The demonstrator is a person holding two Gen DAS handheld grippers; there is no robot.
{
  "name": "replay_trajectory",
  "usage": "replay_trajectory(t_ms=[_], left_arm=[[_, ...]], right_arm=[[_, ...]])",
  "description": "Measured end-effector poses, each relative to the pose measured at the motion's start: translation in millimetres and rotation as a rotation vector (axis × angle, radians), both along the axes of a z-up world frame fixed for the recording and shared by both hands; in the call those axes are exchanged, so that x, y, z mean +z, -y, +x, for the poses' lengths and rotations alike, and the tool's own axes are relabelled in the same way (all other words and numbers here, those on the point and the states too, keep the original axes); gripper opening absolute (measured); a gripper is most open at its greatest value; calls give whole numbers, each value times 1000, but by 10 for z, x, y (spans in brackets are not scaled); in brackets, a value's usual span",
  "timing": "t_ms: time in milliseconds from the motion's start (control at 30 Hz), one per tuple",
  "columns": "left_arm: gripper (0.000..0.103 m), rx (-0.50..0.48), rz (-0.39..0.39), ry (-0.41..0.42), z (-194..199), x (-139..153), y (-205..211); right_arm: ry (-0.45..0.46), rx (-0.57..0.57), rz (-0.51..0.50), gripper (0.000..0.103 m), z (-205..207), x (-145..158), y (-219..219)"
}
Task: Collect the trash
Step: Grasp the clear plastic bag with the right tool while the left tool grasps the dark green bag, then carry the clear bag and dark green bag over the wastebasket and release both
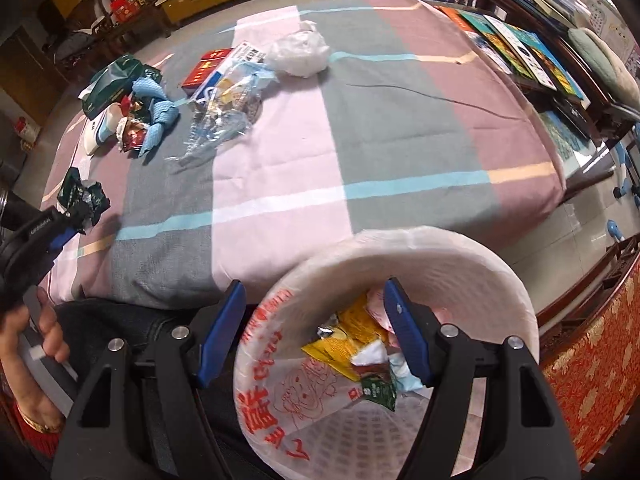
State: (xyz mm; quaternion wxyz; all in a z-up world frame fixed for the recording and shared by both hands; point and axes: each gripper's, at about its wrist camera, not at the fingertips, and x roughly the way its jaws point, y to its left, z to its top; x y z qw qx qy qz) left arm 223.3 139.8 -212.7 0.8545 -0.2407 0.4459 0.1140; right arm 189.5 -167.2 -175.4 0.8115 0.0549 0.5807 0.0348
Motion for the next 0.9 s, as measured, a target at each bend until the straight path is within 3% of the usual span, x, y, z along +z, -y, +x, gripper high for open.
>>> replay_trajectory(t_ms=[233,367,433,567,600,633,700,800,900], left_arm=[[29,-48,83,45,-20,21,171],[29,-32,60,28,-9,-25,105],[29,-36,92,21,3,-28,154],[29,-63,83,36,23,-38,189],[29,-54,74,35,22,-46,165],[29,-51,72,37,21,-45,160],[29,-55,64,46,16,-40,161],[29,-53,67,50,10,-38,165],[29,-50,65,65,-9,-18,164]], right_arm=[[133,-49,30,77,987,-97,-533],[203,5,-86,84,1438,-233,-910],[160,15,-154,85,1639,-422,-1046],[77,-32,-139,84,1792,-682,-1064],[70,-40,-136,76,1788,-712,-1052],[68,-46,-122,53,1768,-735,-1036],[74,-34,-125,40,1706,-743,-1029],[90,-6,-117,31,1569,-685,-995],[123,-1,-82,30,1258,-552,-890]])
